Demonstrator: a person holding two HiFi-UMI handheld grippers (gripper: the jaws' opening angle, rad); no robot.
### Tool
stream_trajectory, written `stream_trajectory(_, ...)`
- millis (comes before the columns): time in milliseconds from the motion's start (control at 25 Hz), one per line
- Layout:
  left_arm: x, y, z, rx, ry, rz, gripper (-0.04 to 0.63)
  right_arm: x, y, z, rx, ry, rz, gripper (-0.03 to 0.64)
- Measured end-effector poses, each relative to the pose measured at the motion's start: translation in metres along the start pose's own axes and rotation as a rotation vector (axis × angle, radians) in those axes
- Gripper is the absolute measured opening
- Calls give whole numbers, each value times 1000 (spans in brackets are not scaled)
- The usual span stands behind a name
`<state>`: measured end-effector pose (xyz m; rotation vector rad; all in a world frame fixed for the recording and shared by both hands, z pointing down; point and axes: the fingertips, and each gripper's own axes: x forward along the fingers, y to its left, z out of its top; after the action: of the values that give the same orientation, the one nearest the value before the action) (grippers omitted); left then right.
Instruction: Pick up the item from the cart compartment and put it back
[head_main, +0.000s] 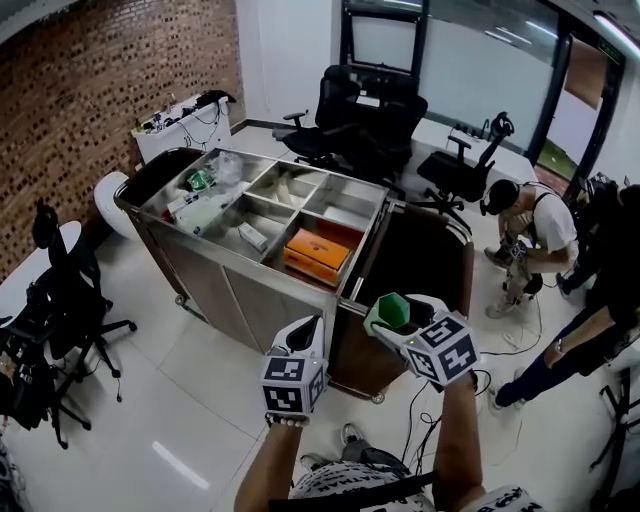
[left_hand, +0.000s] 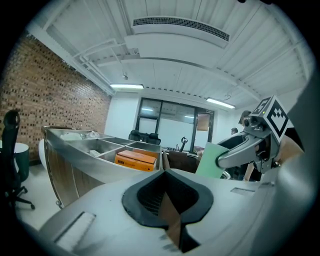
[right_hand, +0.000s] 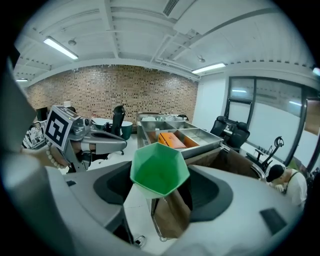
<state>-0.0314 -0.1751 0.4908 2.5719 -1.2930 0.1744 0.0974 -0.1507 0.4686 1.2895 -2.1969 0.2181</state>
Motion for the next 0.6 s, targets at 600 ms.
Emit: stream_trajectory(600,52,13,58,95,-22,26,3,24,-73,85,-96,-64,-15,345)
